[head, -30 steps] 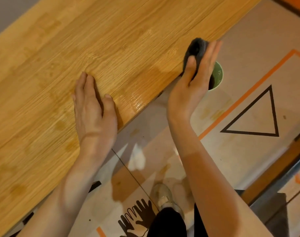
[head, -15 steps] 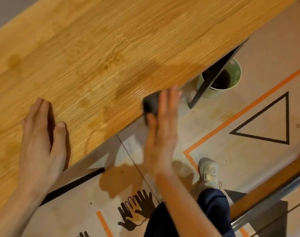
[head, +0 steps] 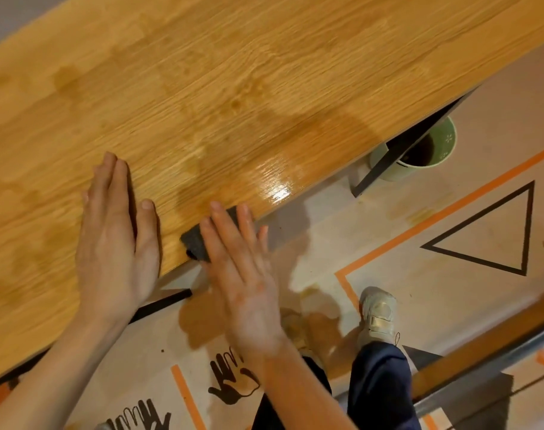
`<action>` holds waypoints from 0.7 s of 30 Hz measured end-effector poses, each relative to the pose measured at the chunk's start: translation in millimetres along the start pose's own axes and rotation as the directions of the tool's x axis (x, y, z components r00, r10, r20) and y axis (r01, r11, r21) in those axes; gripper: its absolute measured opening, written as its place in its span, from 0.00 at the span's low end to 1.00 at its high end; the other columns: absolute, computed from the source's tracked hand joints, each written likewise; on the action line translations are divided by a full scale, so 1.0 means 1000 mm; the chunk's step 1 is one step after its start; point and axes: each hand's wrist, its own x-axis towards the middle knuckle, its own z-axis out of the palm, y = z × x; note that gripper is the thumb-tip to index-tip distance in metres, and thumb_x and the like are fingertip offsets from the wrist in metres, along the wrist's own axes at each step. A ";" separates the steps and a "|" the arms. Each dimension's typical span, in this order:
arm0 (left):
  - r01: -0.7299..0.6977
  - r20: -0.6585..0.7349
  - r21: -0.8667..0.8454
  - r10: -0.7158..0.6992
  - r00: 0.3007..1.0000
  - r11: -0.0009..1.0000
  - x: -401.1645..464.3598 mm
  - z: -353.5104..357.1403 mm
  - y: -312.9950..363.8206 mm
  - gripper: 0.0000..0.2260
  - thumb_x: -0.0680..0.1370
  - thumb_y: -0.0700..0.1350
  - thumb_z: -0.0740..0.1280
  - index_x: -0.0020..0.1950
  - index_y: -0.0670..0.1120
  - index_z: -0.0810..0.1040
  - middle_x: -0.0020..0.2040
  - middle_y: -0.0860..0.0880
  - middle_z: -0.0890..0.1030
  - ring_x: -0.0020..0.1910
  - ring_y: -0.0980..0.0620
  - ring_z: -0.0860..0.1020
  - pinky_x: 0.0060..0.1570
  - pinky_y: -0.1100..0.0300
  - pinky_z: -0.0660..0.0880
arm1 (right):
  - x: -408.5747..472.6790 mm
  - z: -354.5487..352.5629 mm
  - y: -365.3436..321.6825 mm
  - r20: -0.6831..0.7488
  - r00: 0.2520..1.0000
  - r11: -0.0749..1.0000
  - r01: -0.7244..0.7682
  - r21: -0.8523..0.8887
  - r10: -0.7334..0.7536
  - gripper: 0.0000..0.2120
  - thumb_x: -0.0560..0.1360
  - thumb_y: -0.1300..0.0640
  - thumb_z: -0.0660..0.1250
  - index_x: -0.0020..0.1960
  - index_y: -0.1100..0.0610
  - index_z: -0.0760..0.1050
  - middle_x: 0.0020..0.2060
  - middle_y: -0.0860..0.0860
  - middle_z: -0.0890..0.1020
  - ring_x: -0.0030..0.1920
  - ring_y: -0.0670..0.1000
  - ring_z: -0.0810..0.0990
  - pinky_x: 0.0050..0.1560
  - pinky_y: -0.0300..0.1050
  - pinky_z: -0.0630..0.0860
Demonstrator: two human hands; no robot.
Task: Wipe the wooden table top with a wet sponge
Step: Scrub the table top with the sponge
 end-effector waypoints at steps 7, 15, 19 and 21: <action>-0.030 -0.002 0.021 0.030 1.000 0.999 -0.003 -0.001 -0.001 0.27 0.86 0.51 0.50 0.82 0.38 0.56 0.83 0.43 0.55 0.82 0.47 0.52 0.81 0.47 0.51 | 0.075 -0.089 0.058 -0.202 0.956 0.972 -0.229 -0.050 0.214 0.19 0.82 0.65 0.57 0.73 0.66 0.64 0.74 0.59 0.64 0.77 0.59 0.54 0.78 0.56 0.49; -0.031 -0.008 0.077 0.032 0.999 0.997 -0.003 -0.001 0.004 0.26 0.86 0.50 0.49 0.82 0.38 0.55 0.83 0.44 0.54 0.83 0.48 0.51 0.81 0.56 0.44 | 0.091 -0.117 0.053 0.192 0.981 0.953 0.072 -0.296 -0.014 0.17 0.81 0.61 0.63 0.69 0.65 0.71 0.69 0.58 0.72 0.75 0.57 0.63 0.75 0.54 0.61; -0.022 0.004 0.071 0.021 1.000 0.997 -0.002 -0.001 0.006 0.26 0.87 0.50 0.49 0.82 0.39 0.55 0.83 0.43 0.54 0.82 0.48 0.52 0.81 0.54 0.46 | 0.159 -0.097 0.055 0.188 0.975 0.918 -0.032 -0.394 0.115 0.19 0.83 0.56 0.57 0.72 0.61 0.69 0.73 0.55 0.69 0.76 0.56 0.61 0.76 0.46 0.57; -0.019 0.017 0.078 0.018 1.000 0.997 -0.001 -0.002 0.005 0.26 0.87 0.50 0.49 0.82 0.38 0.55 0.83 0.43 0.54 0.83 0.48 0.51 0.81 0.54 0.45 | 0.179 -0.086 0.057 0.170 0.973 0.901 -0.069 -0.429 0.156 0.21 0.83 0.54 0.56 0.73 0.60 0.67 0.74 0.55 0.66 0.77 0.56 0.58 0.76 0.47 0.55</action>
